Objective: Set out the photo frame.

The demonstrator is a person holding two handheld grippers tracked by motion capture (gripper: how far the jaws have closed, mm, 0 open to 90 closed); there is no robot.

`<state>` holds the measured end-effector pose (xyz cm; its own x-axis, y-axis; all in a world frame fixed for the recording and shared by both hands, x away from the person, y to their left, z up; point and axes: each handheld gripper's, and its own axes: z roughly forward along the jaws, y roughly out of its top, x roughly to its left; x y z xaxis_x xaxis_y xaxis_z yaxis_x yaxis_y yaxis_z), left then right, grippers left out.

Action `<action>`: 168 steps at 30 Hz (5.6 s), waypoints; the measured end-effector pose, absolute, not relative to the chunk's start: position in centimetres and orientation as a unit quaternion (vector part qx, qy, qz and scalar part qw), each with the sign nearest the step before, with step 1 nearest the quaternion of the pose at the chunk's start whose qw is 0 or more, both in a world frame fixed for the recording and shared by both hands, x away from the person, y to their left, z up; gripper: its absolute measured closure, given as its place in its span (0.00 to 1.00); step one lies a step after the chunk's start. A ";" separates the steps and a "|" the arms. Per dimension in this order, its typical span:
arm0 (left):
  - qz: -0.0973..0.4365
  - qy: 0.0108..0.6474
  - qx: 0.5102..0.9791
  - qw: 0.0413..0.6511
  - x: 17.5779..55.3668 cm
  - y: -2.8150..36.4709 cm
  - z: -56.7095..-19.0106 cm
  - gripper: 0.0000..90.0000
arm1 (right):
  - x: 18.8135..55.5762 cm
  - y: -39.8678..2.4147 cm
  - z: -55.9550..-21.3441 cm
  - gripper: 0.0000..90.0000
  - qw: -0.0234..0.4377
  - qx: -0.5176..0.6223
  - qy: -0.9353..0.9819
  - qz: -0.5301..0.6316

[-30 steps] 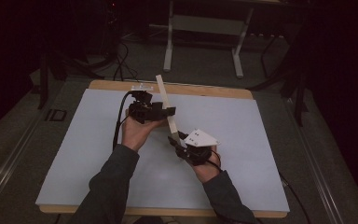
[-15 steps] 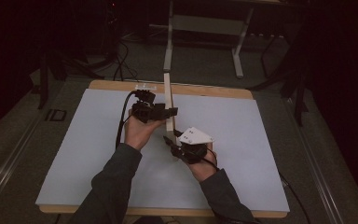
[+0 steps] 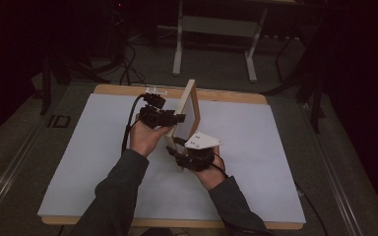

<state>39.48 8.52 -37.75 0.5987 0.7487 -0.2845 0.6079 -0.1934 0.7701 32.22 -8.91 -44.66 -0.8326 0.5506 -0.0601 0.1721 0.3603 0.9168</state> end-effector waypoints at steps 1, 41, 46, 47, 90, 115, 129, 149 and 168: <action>0.086 0.437 0.774 0.449 39.4 8.5 -37.6 0.70 | 32.2 -8.9 -44.7 0.63 0.183 0.223 0.805 0.518; 0.086 0.380 0.811 0.437 39.7 9.0 -37.5 0.80 | 34.4 -17.1 -44.4 0.57 0.221 0.279 0.787 0.504; 0.081 0.367 0.816 0.440 39.8 9.3 -37.5 0.80 | 34.6 -17.5 -44.3 0.57 0.224 0.281 0.787 0.501; 0.080 0.365 0.816 0.441 39.8 9.4 -37.6 0.80 | 34.6 -17.5 -44.2 0.57 0.224 0.281 0.787 0.500; 0.037 0.222 0.865 0.449 39.6 10.4 -37.1 0.80 | 37.3 -22.4 -42.4 0.56 0.254 0.338 0.762 0.491; 0.015 0.175 0.873 0.456 39.4 10.3 -37.1 0.80 | 38.5 -23.5 -42.4 0.45 0.192 0.298 0.778 0.519; 0.011 0.155 0.874 0.460 39.2 10.3 -37.2 0.80 | 38.7 -24.3 -42.5 0.45 0.159 0.278 0.777 0.543; 0.012 0.146 0.872 0.467 39.3 10.4 -37.4 0.78 | 38.7 -25.8 -42.8 0.57 0.103 0.243 0.783 0.563; 0.014 0.175 0.866 0.469 39.7 10.8 -37.7 0.62 | 37.9 -27.2 -43.0 0.72 0.104 0.224 0.782 0.572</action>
<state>39.75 10.81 -37.69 0.9386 0.3154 -0.1399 0.2896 -0.4997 0.8164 37.94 -27.15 -42.97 -0.8777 0.4697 0.0947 0.2324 0.2444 0.9414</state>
